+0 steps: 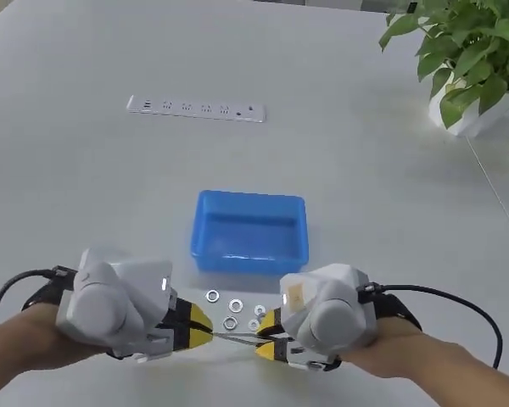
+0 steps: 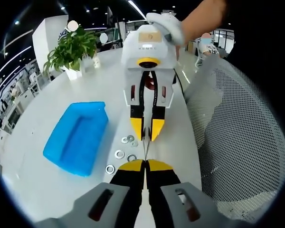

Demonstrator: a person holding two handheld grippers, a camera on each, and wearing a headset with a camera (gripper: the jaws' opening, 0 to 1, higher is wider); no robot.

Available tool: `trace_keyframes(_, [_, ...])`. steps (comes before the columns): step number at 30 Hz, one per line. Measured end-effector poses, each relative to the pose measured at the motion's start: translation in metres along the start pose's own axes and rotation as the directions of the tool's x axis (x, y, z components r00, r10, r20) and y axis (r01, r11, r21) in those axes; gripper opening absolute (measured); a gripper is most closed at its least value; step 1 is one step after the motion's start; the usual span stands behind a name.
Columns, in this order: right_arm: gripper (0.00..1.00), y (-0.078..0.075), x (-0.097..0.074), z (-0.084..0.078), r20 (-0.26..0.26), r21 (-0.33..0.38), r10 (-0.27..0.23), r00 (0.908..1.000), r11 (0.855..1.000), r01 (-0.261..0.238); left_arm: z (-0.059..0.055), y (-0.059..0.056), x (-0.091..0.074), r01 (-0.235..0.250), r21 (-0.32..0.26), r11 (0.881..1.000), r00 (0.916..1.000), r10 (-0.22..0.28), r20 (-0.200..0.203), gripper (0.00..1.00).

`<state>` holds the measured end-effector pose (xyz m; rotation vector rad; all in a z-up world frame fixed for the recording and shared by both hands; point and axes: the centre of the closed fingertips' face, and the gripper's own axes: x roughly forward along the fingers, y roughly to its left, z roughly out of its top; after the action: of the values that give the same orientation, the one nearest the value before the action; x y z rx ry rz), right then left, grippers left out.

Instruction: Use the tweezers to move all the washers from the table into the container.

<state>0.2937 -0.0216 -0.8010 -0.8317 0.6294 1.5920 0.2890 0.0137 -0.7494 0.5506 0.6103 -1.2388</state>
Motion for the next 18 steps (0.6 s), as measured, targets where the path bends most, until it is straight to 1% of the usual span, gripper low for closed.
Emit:
trace_keyframes(4, [0.12, 0.000, -0.003, 0.003, 0.008, 0.003, -0.003, 1.0000, 1.000, 0.003, 0.015, 0.000, -0.005, 0.001, 0.018, 1.000, 0.9998, -0.002, 0.020, 0.04])
trace_keyframes(10, [0.11, 0.001, -0.007, 0.009, 0.028, 0.014, -0.009, 0.9996, 1.000, 0.009, 0.034, -0.001, -0.011, 0.004, 0.046, 0.999, 0.9991, -0.006, 0.041, 0.04])
trace_keyframes(16, [0.11, 0.000, -0.010, 0.020, 0.059, 0.018, -0.021, 0.9980, 1.000, 0.020, 0.055, -0.001, -0.018, 0.010, 0.071, 0.997, 0.9973, -0.015, 0.072, 0.05])
trace_keyframes(18, [0.11, 0.000, -0.009, 0.022, 0.069, 0.025, -0.020, 0.9974, 1.000, 0.018, 0.060, -0.001, -0.017, 0.017, 0.088, 0.996, 0.9973, -0.023, 0.070, 0.05])
